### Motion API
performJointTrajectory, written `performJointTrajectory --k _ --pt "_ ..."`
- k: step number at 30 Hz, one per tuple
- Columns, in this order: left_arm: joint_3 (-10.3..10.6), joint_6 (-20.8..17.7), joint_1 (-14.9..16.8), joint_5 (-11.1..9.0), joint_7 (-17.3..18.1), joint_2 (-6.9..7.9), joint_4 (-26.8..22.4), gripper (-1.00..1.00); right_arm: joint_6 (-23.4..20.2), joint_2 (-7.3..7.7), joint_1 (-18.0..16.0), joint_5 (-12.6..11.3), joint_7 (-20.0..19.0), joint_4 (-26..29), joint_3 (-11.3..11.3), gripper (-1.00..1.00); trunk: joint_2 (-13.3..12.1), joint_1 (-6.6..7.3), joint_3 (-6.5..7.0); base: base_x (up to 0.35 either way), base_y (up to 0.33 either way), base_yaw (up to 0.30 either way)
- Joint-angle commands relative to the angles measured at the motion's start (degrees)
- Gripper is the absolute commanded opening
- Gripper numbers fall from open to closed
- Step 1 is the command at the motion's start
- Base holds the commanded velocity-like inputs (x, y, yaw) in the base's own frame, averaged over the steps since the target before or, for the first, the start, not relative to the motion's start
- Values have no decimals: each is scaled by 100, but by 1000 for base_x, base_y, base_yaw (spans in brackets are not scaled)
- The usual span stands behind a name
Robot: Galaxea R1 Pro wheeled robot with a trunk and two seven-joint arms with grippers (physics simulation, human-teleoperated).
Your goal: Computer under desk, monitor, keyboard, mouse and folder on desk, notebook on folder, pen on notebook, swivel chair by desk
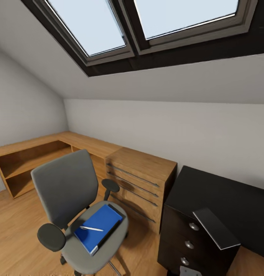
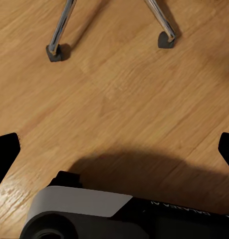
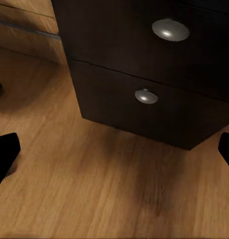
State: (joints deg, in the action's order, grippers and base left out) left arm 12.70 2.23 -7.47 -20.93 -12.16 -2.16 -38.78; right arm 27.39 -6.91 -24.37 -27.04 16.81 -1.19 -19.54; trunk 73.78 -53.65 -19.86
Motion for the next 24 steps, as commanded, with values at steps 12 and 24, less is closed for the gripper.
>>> performJointTrajectory --k 12,24 --pt "31 23 0 -60 -41 5 -6 100 20 -3 -7 -37 15 -13 -50 100 4 0 -75 0 0 210" --pt "31 23 0 -60 -41 5 -6 100 16 -3 -6 -28 15 -13 -50 100 4 0 -163 0 0 165"
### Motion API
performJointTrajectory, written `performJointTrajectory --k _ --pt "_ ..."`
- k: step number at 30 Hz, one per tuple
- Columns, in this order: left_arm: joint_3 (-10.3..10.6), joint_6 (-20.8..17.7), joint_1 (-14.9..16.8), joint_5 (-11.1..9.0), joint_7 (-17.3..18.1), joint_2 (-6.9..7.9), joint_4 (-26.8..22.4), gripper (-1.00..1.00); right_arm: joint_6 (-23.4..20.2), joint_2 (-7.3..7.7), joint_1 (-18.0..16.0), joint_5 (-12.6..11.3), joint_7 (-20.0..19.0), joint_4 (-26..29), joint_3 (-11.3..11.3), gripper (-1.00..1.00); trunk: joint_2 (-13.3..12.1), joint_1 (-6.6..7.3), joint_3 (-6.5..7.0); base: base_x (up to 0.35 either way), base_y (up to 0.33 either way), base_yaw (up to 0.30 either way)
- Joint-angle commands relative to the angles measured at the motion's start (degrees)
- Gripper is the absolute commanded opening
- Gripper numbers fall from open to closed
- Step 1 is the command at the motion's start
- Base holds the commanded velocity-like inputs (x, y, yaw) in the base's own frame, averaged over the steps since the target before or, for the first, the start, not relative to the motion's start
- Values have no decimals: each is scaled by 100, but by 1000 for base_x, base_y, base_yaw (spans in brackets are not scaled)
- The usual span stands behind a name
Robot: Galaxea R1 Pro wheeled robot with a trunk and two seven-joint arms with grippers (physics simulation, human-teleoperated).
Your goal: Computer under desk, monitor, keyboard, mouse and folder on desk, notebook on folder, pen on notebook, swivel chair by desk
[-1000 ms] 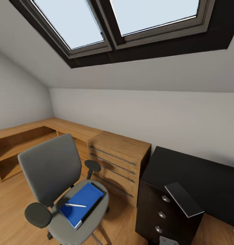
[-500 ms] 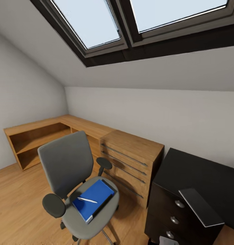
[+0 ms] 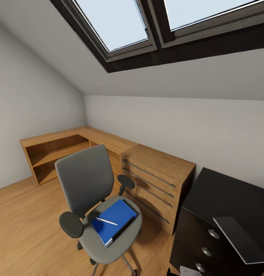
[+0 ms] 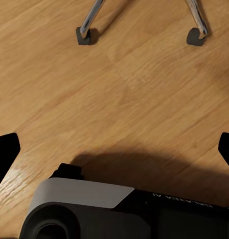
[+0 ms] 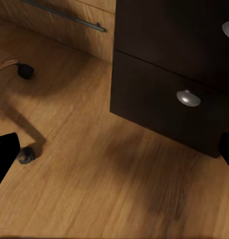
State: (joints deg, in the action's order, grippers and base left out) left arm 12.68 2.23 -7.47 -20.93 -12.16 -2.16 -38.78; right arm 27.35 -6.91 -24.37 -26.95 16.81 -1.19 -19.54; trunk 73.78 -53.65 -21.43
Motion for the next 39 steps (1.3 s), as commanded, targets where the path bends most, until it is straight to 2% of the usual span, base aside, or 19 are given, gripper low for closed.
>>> performJointTrajectory --k 1,21,39 --pt "34 23 0 -60 -41 5 -7 100 19 -3 -6 -34 15 -13 -50 100 4 0 -13 0 0 164" --pt "34 23 0 -60 -41 5 -6 100 15 -47 -6 -28 15 -13 -42 100 4 0 -115 0 0 137" --pt "32 23 0 -62 -41 11 -4 100 16 -56 -6 -29 15 -13 -47 100 4 0 -116 17 7 259"
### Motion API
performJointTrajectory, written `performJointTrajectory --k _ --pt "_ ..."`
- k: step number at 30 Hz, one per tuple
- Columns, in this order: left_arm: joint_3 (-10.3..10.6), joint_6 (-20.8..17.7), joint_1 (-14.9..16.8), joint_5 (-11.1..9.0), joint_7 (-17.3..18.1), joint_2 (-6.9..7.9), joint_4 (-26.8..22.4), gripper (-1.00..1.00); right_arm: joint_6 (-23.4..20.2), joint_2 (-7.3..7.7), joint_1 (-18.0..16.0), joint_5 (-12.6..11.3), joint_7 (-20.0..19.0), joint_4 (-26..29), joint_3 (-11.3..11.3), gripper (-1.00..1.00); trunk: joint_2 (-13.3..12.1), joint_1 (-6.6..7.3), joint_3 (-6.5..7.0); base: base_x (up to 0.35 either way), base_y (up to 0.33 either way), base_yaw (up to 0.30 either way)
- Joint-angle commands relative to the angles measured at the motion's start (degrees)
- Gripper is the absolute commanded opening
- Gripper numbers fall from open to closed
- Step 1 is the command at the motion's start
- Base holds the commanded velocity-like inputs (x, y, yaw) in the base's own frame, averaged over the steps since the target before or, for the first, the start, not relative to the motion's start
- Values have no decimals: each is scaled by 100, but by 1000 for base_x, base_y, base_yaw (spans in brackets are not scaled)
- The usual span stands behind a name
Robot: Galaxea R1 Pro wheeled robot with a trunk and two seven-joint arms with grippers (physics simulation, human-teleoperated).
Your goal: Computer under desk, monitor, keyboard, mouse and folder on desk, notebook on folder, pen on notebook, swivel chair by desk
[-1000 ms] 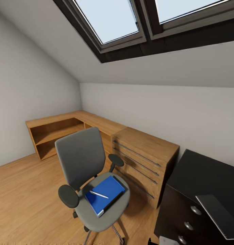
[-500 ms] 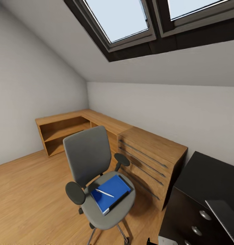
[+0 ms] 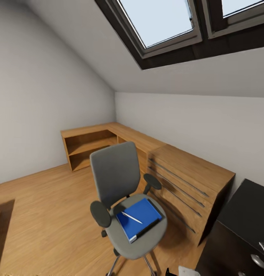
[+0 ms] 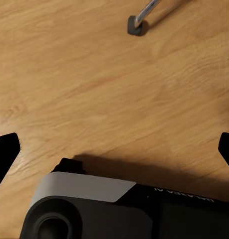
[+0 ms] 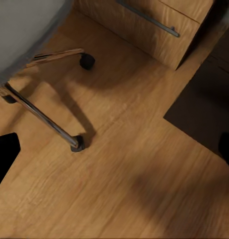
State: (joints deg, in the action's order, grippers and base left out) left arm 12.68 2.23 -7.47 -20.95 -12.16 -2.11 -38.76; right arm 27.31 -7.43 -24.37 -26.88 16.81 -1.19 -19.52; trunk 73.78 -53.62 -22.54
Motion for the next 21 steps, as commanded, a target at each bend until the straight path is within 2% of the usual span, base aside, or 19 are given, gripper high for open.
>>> performJointTrajectory --k 1,6,12,21 --pt "33 23 0 -61 -41 6 -7 100 20 -4 -6 -36 16 -13 -48 100 3 -3 -5 222 95 270" --pt "33 23 0 -60 -41 7 -4 100 20 -4 -6 -35 16 -13 -44 100 3 -3 -5 237 98 270" --pt "33 23 0 -61 -53 9 -2 100 20 -4 -6 -36 16 -13 -44 100 3 -3 -6 52 20 260" --pt "-11 21 0 -67 -75 15 0 100 20 38 27 -36 16 -13 -35 100 3 -3 -7 3 1 43"
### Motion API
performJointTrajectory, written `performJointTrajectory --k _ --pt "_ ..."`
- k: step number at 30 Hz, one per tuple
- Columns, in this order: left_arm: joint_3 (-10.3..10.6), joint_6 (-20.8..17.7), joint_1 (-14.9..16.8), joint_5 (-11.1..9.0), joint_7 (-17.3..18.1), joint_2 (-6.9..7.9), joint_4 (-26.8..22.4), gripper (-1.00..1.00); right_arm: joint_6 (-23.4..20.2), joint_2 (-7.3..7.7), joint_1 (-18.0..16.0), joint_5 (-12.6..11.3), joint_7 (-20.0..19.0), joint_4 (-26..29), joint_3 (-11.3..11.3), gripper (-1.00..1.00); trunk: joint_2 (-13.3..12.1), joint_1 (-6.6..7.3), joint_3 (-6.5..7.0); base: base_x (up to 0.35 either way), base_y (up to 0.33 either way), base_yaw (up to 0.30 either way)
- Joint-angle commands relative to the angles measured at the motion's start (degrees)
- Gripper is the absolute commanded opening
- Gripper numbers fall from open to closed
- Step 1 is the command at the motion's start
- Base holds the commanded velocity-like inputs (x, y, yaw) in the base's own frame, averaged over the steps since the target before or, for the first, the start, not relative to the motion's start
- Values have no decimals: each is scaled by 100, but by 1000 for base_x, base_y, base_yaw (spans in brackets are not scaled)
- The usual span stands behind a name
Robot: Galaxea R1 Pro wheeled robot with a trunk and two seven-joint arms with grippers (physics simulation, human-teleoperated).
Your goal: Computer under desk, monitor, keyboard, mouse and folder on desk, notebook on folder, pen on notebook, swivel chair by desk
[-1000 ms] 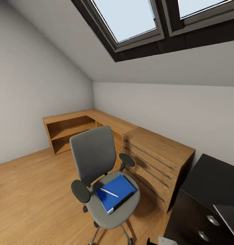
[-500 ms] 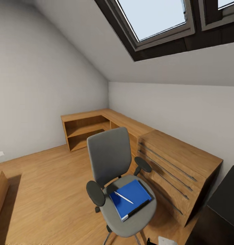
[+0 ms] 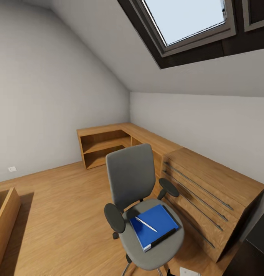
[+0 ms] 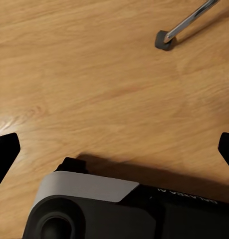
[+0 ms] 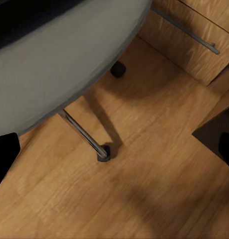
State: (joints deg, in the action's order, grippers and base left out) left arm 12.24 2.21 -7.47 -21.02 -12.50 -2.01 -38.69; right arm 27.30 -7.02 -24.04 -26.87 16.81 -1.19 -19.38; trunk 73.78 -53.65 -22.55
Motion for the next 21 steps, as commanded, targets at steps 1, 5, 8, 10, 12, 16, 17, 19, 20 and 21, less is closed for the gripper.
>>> performJointTrajectory --k 1,5,8,10,12,16,17,19,20,21 --pt "-6 21 0 -60 -42 6 -7 100 21 -3 -5 -38 15 -13 -49 100 4 0 -5 0 0 2" --pt "-229 16 0 -60 -44 7 -7 100 28 -16 -3 -53 15 -9 -56 100 4 0 -5 0 0 0" --pt "-368 9 0 -60 -54 47 -27 100 29 -6 -4 -56 15 -2 -51 100 4 0 -5 0 0 0" --pt "-731 -135 442 -101 -70 285 17 100 34 31 -4 -9 20 222 -59 100 4 0 -5 0 0 0" --pt "-880 -539 728 -148 -69 299 39 100 25 131 -4 4 28 542 -63 100 4 0 -5 0 0 0" --pt "-1064 -1243 1130 -179 -63 310 50 100 4 326 -7 18 31 1079 -65 100 4 0 -5 0 0 0" --pt "-1210 -1490 1340 -198 -61 313 49 100 -25 477 -17 77 29 1433 -64 100 4 0 -5 0 0 0" --pt "-1343 -1649 1588 -212 -66 330 38 100 -423 685 -143 266 23 1776 -60 100 4 0 -5 0 0 0" --pt "-1423 -1688 1658 -219 -67 357 36 100 -738 756 -285 333 20 1870 -59 100 4 0 -5 0 0 0" --pt "-1543 -1710 1705 -241 -64 383 36 100 -1087 805 -469 375 18 1926 -58 100 4 0 -5 0 0 0"
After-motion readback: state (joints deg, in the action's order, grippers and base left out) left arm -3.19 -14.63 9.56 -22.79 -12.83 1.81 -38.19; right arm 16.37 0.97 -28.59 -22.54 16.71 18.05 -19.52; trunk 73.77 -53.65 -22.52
